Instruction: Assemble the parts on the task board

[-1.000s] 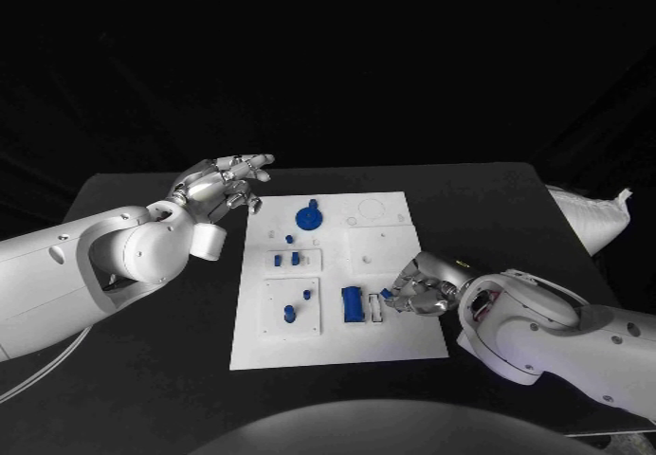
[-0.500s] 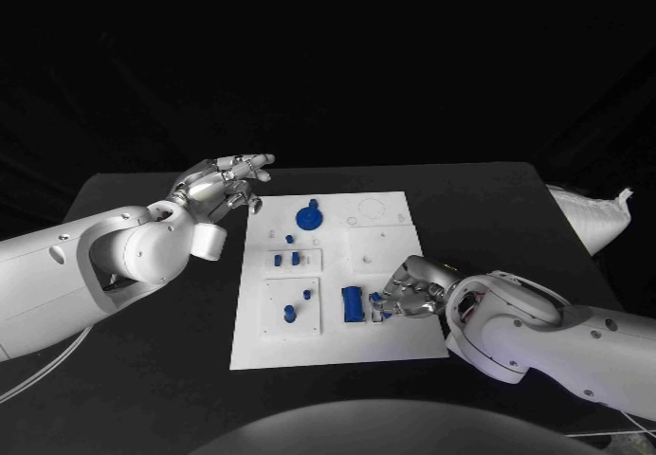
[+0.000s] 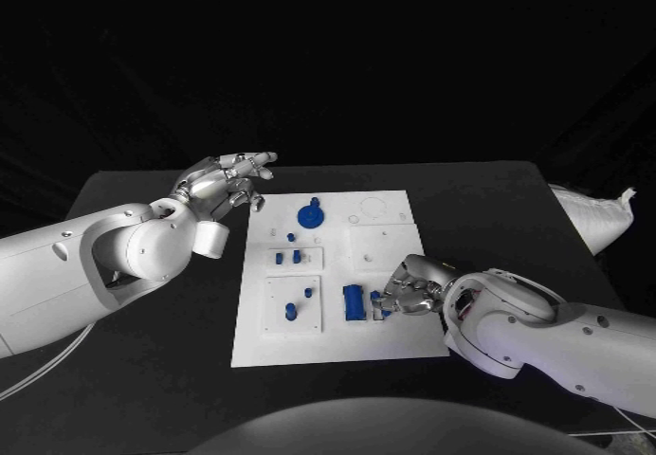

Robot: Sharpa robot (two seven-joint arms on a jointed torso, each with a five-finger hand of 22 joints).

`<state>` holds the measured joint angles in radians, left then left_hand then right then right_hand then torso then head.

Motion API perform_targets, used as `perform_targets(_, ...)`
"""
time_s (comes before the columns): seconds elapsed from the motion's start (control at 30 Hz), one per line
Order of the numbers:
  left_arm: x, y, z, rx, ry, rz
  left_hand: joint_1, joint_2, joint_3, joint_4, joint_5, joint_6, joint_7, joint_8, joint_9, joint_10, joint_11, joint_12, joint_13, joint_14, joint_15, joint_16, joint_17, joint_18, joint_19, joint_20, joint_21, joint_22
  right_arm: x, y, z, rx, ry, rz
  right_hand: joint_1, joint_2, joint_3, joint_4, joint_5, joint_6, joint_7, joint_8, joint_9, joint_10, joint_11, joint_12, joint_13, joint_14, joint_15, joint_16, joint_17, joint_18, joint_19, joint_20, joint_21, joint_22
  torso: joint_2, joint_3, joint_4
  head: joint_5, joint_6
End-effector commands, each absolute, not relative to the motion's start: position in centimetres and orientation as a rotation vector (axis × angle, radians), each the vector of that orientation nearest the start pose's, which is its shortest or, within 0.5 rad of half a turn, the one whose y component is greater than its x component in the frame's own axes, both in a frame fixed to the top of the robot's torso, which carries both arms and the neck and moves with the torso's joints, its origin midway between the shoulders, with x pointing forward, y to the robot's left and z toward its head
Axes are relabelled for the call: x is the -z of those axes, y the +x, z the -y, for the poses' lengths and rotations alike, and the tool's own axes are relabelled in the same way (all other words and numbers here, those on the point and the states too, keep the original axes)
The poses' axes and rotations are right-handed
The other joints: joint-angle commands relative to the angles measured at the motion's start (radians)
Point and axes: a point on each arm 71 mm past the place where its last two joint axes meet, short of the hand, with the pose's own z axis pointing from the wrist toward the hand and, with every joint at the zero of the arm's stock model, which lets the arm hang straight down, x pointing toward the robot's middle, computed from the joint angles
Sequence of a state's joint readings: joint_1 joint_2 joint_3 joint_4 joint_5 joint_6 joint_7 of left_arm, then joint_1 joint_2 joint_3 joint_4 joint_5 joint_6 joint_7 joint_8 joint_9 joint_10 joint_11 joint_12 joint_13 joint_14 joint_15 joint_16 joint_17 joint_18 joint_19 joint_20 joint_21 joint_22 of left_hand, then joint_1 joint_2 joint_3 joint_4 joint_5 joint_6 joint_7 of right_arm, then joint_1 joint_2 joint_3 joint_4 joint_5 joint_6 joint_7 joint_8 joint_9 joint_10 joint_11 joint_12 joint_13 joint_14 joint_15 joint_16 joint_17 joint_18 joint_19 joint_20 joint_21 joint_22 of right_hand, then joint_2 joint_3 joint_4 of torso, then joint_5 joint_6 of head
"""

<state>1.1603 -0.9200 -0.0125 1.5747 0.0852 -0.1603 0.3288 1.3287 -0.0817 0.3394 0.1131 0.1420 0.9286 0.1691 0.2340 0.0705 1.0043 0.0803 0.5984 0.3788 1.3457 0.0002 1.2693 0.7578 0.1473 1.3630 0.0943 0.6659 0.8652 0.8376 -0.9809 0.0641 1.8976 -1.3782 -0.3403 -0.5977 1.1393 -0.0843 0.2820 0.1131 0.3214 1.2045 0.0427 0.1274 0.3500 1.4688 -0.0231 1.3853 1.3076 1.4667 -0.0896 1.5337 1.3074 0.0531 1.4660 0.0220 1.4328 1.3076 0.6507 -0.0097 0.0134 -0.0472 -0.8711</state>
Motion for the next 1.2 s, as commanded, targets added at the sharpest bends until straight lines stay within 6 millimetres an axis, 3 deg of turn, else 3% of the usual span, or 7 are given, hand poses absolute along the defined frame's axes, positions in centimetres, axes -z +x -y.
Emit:
perform_targets(0.03,18.57,47.26,-22.24,1.685,-1.239,-1.498,-0.008,0.004,0.002,0.003,0.004,-0.007,-0.001,0.004,0.001,-0.007,0.002,0.005,-0.001,-0.007,-0.002,-0.004,-0.001,0.016,-0.003,0.001,-0.006,-0.002,27.42,35.46,18.54,-0.507,0.255,-2.099,-0.014,0.002,-0.01,0.002,0.0,0.007,0.002,0.002,0.002,0.04,-0.008,-0.011,0.148,0.092,-0.005,0.002,0.201,-0.006,0.032,-0.01,0.003,0.05,0.0,-0.0002,0.0002,0.0,-0.001)
perform_targets(0.33,18.58,47.28,-22.29,1.684,-1.24,-1.498,-0.008,0.004,0.002,0.003,0.004,-0.007,-0.001,0.004,0.001,-0.007,0.002,0.005,-0.001,-0.007,-0.002,-0.004,-0.001,0.016,-0.003,0.001,-0.006,-0.002,27.46,35.38,18.27,-0.511,0.234,-2.112,-0.031,0.001,-0.03,0.014,-0.006,0.014,-0.003,0.011,0.012,0.038,-0.012,-0.026,0.139,0.092,-0.009,0.002,0.201,-0.006,0.033,-0.014,0.003,0.05,0.0,0.0004,-0.0006,-0.001,-0.002)
perform_targets(0.87,18.61,47.32,-22.32,1.684,-1.24,-1.499,-0.01,0.004,0.001,0.005,0.003,-0.008,0.0,0.005,0.001,-0.007,0.002,0.006,-0.002,-0.007,-0.002,-0.004,-0.002,0.016,-0.003,0.001,-0.007,-0.003,27.26,35.12,17.88,-0.528,0.218,-2.109,-0.072,0.034,-0.067,0.057,0.009,0.048,-0.028,0.063,0.063,0.057,-0.033,0.017,0.167,0.096,-0.026,0.014,0.221,-0.011,0.042,-0.028,0.018,0.074,0.0,0.0008,-0.0002,-0.001,-0.002)
perform_targets(1.2,18.61,47.32,-22.3,1.684,-1.24,-1.499,-0.01,0.004,0.001,0.005,0.003,-0.008,0.0,0.005,0.001,-0.007,0.002,0.006,-0.002,-0.007,-0.002,-0.004,-0.002,0.016,-0.003,0.001,-0.007,-0.003,27.26,35.23,17.93,-0.528,0.223,-2.096,-0.111,0.026,-0.11,0.091,0.033,0.04,-0.028,0.076,0.082,0.058,-0.033,0.014,0.167,0.096,-0.027,0.014,0.222,-0.011,0.043,-0.03,0.018,0.076,0.0,-0.0004,0.0,0.0,-0.001)
